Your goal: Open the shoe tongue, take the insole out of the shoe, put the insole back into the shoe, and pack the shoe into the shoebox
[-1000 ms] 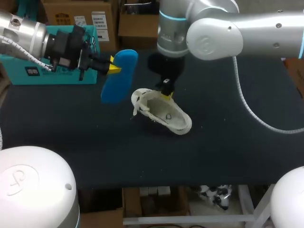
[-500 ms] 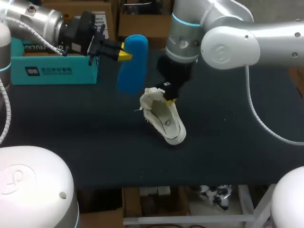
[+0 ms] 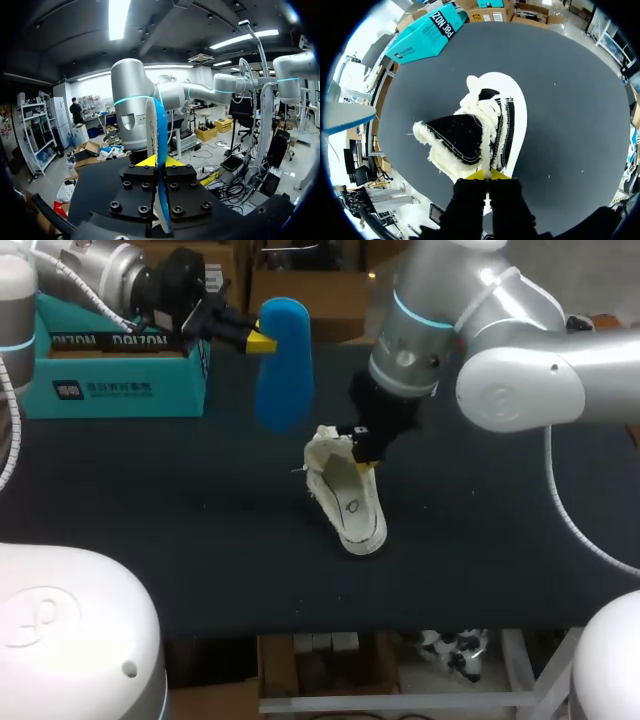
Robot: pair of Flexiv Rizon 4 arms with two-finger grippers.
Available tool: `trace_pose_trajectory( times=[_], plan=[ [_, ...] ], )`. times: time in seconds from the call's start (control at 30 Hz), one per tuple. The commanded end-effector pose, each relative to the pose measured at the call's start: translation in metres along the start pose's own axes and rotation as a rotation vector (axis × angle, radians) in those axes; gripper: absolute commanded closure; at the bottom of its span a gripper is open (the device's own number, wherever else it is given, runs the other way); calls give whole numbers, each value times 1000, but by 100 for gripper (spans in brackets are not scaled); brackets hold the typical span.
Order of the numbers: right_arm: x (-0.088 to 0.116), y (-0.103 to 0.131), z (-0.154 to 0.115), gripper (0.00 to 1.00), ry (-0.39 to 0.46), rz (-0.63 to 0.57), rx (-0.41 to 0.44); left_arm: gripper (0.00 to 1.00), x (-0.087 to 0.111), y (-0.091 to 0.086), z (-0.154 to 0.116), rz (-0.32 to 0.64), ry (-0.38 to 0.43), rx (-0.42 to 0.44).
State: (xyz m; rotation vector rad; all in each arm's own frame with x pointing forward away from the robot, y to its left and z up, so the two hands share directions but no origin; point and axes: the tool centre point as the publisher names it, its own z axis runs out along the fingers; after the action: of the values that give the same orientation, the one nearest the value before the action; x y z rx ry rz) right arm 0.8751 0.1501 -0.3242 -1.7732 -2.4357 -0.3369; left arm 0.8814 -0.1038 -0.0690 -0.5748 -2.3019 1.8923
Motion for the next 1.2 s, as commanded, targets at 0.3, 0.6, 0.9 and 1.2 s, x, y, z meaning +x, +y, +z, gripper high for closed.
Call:
trace_pose_trajectory(
  times=[0.3, 0.6, 0.9, 1.2],
  plan=[
    [-6, -7, -7, 0, -11, 49, 30, 100, -8, 1, 9, -2, 169, 36],
    [-22, -24, -26, 0, 4, 67, 31, 100, 1, -10, 10, -105, 116, 97],
    [-22, -24, -26, 0, 4, 67, 31, 100, 5, -12, 9, -135, 71, 57],
    [-41, -41, -45, 0, 88, 139, 71, 100, 26, -14, 17, -184, 23, 163]
  ],
)
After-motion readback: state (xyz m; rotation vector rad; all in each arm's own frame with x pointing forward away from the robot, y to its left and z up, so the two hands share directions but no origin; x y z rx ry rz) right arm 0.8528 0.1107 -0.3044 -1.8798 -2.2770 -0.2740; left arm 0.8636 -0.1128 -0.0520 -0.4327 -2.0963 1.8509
